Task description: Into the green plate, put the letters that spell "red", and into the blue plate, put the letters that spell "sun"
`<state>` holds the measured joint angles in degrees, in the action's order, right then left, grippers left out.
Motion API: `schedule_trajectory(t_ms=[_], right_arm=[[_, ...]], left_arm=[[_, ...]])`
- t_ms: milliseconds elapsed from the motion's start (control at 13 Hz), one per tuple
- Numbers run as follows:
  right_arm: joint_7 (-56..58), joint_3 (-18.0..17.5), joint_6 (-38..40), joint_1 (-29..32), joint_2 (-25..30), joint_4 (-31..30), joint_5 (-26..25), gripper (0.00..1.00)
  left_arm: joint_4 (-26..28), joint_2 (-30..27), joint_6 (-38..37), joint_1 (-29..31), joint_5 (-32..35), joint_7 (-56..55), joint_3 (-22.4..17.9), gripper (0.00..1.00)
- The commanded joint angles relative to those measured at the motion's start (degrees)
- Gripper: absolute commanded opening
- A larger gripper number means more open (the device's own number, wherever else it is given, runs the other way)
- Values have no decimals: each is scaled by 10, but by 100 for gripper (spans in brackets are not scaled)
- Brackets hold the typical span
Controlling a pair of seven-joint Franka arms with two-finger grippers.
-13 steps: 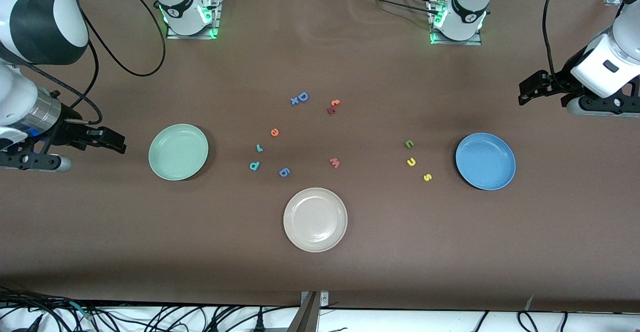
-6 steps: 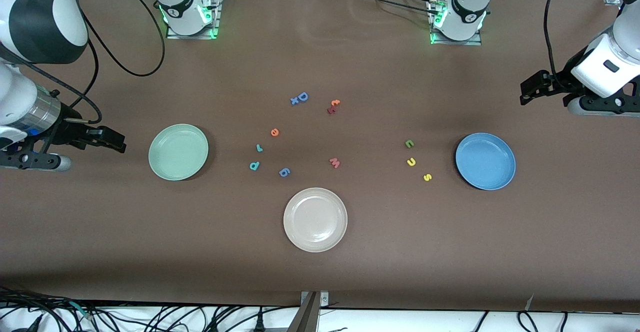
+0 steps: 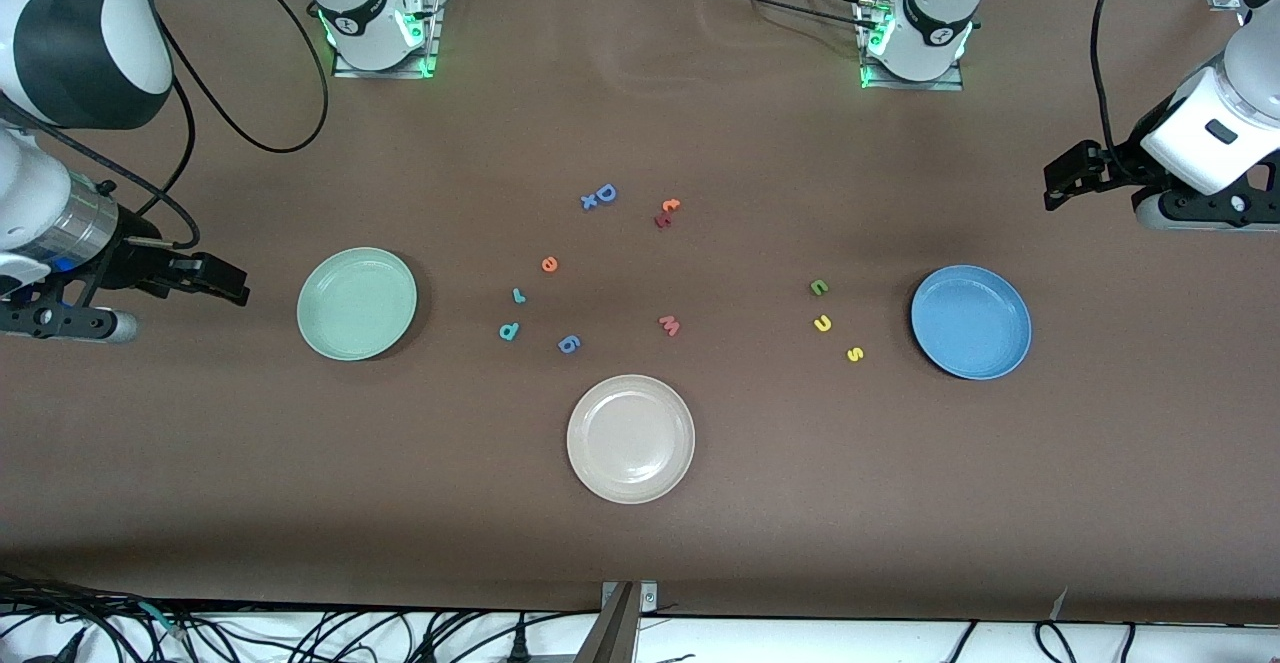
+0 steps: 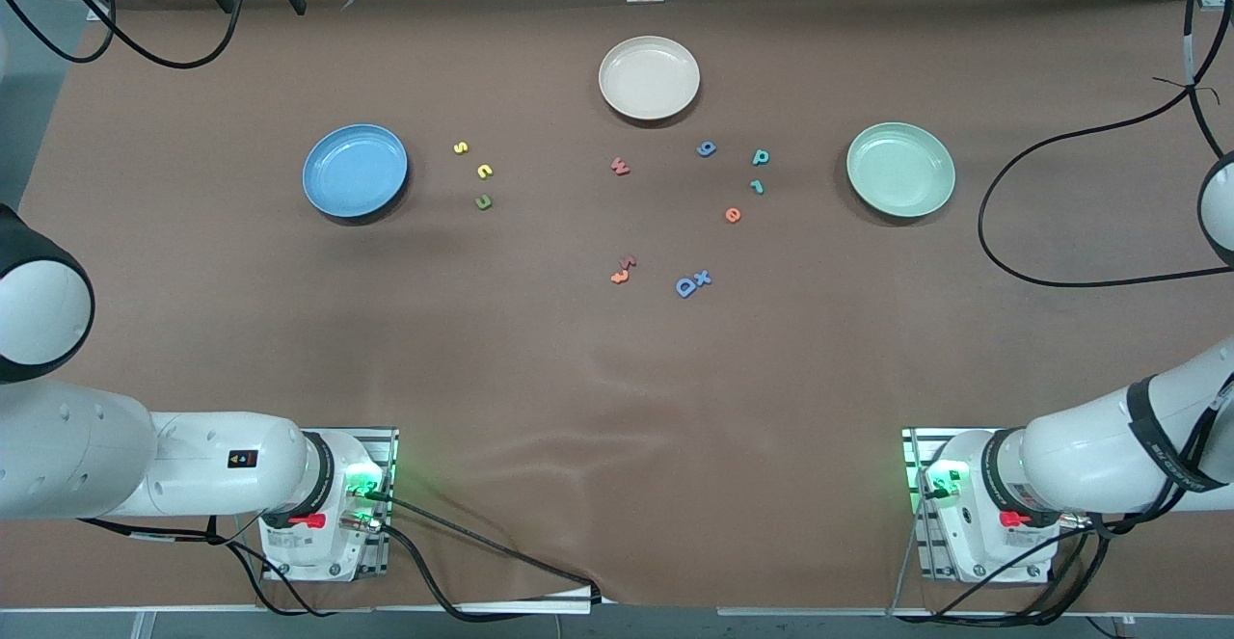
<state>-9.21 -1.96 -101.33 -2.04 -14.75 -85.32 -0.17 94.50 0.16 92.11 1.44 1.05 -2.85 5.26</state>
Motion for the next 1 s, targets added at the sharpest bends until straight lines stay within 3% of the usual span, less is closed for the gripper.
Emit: schedule_trajectory(t_ms=[0, 923], right_arm=[[-1, -1, 4, 2, 0, 3, 5, 100], [-4, -1, 7, 0, 0, 2, 4, 100]], left_arm=[[-3, -4, -2, 8, 14, 14, 6, 100], [-4, -3, -2, 9, 8, 14, 5, 100]])
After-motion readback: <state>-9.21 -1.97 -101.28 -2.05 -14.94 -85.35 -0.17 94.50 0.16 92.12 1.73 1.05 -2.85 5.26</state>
